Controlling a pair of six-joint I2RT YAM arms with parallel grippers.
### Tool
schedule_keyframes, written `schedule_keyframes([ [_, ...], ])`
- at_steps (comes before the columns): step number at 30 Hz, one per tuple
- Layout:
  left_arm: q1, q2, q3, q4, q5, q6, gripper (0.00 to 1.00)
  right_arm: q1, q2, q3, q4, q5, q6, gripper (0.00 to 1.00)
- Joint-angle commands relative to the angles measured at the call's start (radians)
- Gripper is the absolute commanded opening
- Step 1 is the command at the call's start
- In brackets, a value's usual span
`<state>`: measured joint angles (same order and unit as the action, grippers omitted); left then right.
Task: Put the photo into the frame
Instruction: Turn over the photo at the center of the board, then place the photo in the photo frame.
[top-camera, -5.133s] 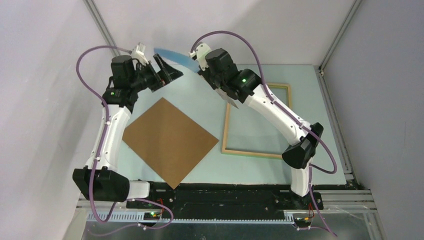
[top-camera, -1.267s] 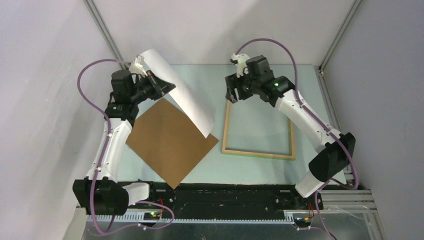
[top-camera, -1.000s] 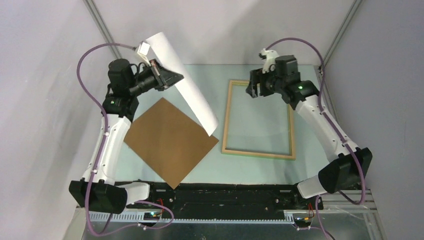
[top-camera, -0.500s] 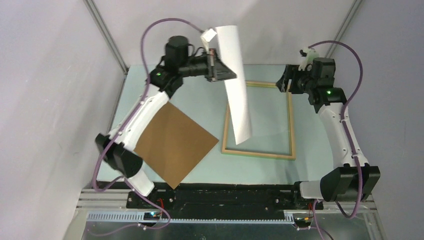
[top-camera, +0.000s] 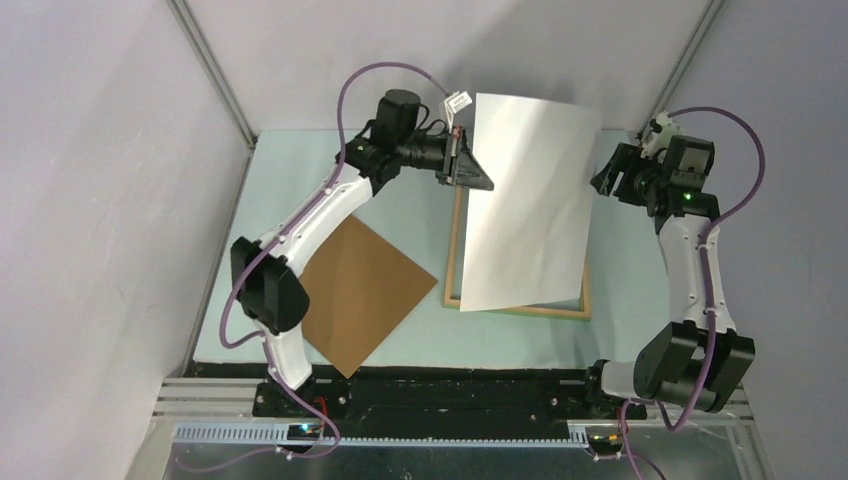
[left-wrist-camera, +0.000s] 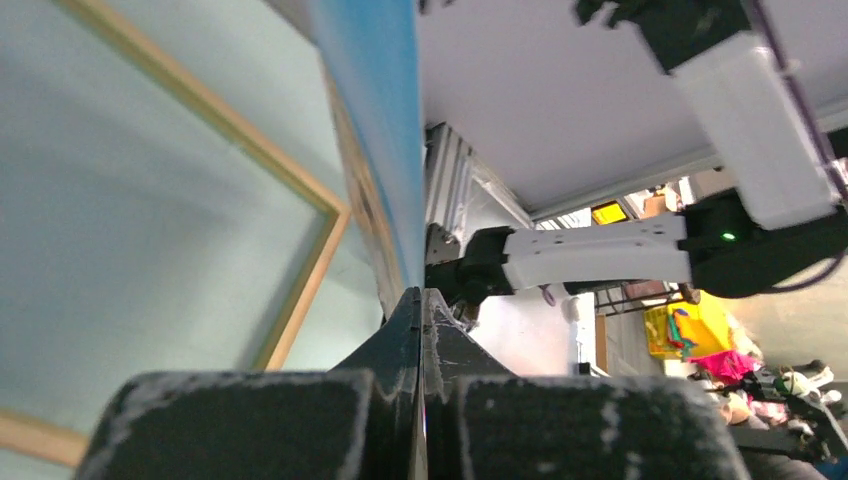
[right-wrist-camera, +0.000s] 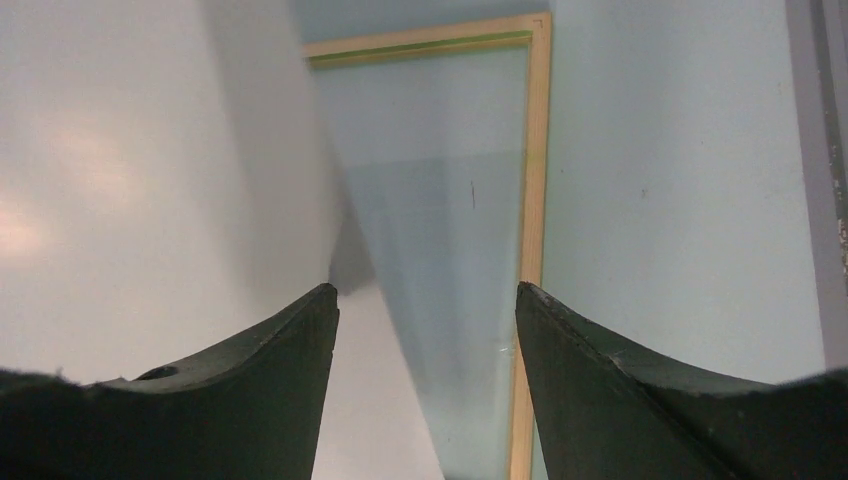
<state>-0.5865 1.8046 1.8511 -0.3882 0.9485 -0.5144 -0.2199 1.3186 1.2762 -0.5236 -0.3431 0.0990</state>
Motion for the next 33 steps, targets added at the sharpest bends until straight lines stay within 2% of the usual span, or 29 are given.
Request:
schedule_keyframes([
  [1,0.054,0.106,-0.061,0.002,0.018,0.044,0.00,-0.016,0.019,-0.012,0.060,-0.047,0.004,0.69],
  [8,0.100,0.320,-0.039,0.004,-0.025,0.067,0.00,-0.021,0.043,-0.019,0.059,-0.027,-0.013,0.69],
  [15,0.124,0.435,0.005,-0.006,-0.097,0.089,0.00,-0.024,0.060,-0.037,0.045,-0.009,-0.039,0.68],
  [33,0.087,0.643,0.346,-0.282,-0.246,0.306,0.00,-0.021,0.140,-0.084,0.047,0.056,-0.094,0.67],
])
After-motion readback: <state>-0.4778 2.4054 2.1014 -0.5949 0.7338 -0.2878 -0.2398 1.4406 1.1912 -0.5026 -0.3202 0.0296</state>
